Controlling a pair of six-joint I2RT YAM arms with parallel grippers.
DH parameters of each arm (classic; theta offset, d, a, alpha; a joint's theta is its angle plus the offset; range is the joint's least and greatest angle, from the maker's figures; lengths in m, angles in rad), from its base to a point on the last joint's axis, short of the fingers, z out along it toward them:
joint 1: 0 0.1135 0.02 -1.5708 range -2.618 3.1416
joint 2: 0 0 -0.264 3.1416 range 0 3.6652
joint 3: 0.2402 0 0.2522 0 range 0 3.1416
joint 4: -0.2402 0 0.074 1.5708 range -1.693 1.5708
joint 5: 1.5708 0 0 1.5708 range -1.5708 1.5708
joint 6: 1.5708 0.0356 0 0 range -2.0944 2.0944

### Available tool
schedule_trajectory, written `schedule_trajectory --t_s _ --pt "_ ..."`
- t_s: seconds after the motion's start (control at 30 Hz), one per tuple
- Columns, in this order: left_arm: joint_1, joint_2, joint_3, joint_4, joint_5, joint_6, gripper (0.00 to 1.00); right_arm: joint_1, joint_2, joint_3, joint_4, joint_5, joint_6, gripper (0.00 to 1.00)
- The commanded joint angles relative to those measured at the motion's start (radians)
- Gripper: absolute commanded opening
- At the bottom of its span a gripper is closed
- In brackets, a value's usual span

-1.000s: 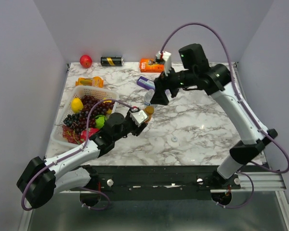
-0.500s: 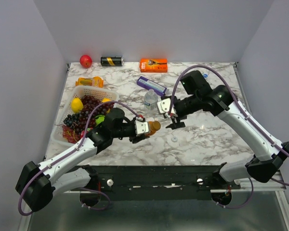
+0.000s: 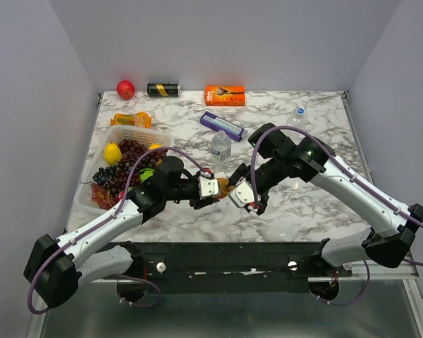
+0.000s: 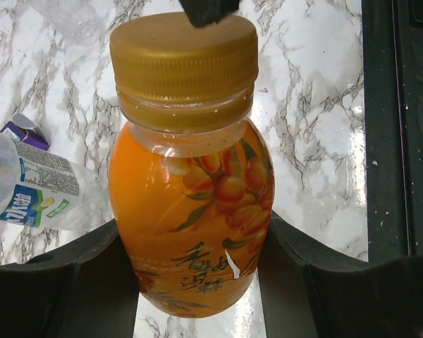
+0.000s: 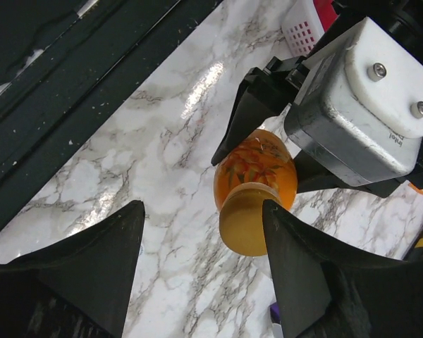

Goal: Screw on the bottle caps

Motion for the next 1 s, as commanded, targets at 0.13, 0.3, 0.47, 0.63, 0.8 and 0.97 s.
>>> schedule_trajectory --t_s 0.13,0.3,0.47,0.63,0.8,0.97 --pt "-0.008 0.008 0.042 0.011 0.039 -0.004 0.0 0.014 0.016 0.006 0.085 0.023 0.026 0.72" --pt "-0.014 0.008 0.044 0.008 0.044 -0.01 0.0 0.014 0.02 0.001 0.099 0.043 0.019 0.7" --pt "-0.014 0.005 0.047 0.01 0.038 -0.002 0.0 0.014 0.037 0.002 0.099 0.075 0.025 0.62" --pt "-0.012 -0.001 0.042 0.014 0.032 -0.004 0.0 0.012 0.053 0.012 0.096 0.106 0.046 0.55" --pt "-0.012 -0.01 0.033 0.031 0.019 -0.006 0.0 0.012 0.063 0.007 0.114 0.147 0.1 0.43" --pt "-0.017 -0.032 -0.01 0.127 -0.06 -0.067 0.0 0.0 0.128 0.058 0.134 0.185 0.297 0.23"
